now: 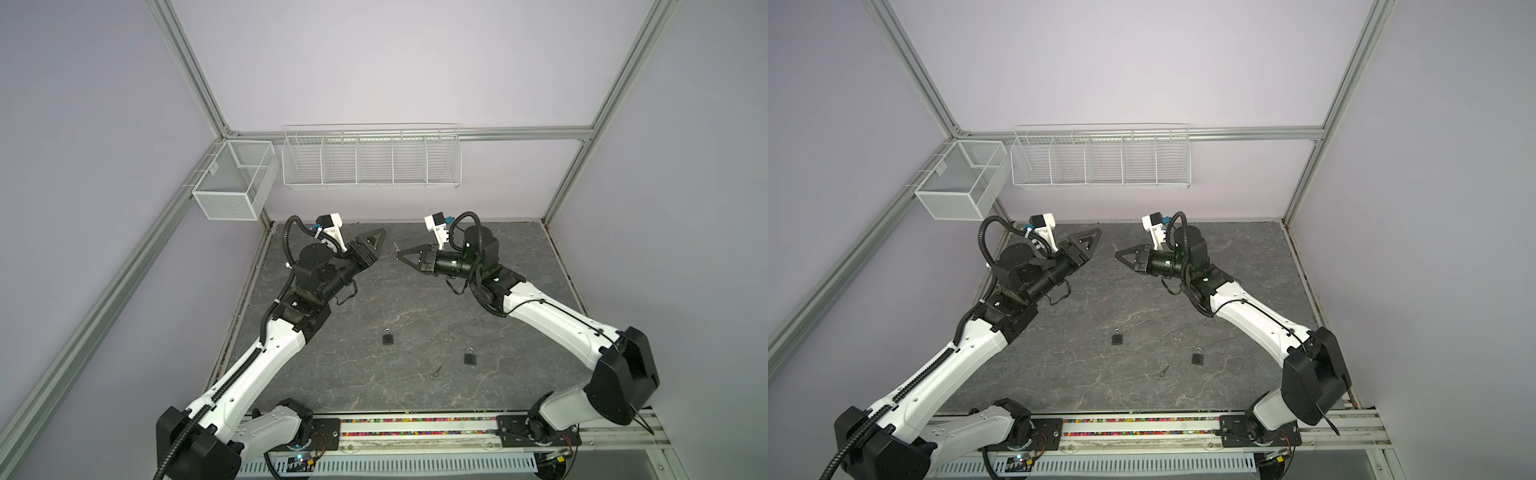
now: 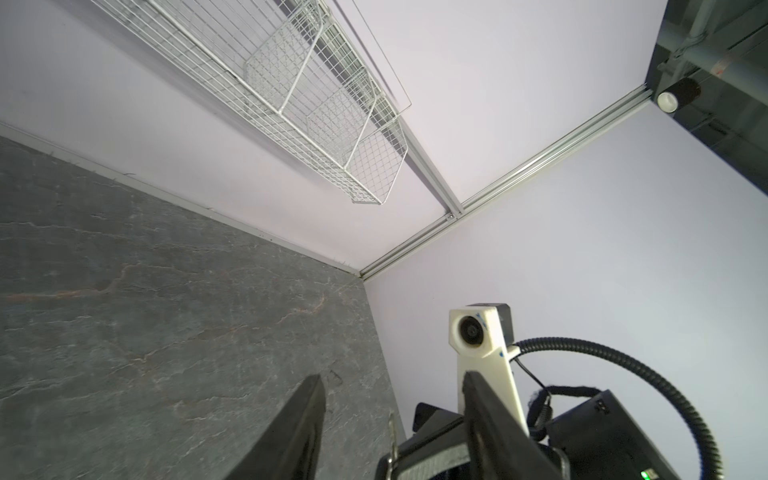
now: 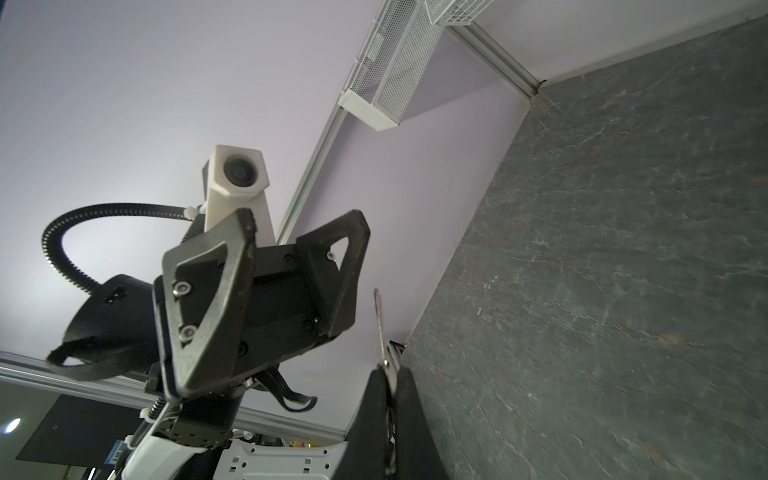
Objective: Unlock with the key
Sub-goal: 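Lower the left gripper toward the nearer black padlock while the right gripper lowers the key, then close the left gripper around the black padlock body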
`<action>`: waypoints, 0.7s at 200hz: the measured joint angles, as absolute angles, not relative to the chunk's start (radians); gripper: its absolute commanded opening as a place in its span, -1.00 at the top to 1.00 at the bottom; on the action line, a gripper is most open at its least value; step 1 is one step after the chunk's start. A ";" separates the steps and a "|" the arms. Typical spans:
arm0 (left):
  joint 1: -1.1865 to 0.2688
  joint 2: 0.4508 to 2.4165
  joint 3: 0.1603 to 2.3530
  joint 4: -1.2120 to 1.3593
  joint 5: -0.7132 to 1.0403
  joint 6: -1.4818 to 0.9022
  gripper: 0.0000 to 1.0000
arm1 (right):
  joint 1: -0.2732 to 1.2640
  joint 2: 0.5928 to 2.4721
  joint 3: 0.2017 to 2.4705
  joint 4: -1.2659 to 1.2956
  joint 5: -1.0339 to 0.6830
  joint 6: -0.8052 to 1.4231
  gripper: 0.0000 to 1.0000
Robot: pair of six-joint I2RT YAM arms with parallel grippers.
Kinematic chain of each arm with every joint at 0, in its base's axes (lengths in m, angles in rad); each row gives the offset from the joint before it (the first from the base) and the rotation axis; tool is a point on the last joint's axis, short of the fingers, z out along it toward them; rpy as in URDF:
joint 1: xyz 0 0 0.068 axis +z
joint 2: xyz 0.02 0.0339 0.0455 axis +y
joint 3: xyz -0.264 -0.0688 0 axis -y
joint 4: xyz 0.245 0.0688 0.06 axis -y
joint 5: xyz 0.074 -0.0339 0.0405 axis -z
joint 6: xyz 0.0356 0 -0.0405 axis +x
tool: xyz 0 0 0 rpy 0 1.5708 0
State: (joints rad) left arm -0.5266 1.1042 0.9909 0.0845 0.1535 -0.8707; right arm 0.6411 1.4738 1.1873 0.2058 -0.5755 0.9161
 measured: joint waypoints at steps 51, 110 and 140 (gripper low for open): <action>-0.591 1.081 0.991 -0.291 0.006 -0.775 -0.22 | 0.641 1.343 1.015 -0.009 -0.505 0.780 0.87; -0.842 1.265 1.008 -0.663 -0.157 -0.764 -0.21 | 0.651 1.256 0.719 -0.071 -0.423 0.763 0.87; -0.889 1.421 1.026 -0.743 -0.145 -0.776 -0.23 | 0.652 1.205 0.653 -0.070 -0.388 0.778 0.87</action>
State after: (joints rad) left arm -0.8890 1.4208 1.0260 -0.7425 -0.1452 -0.7765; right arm 0.6521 1.2053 0.6529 -0.0700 -0.3878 0.7776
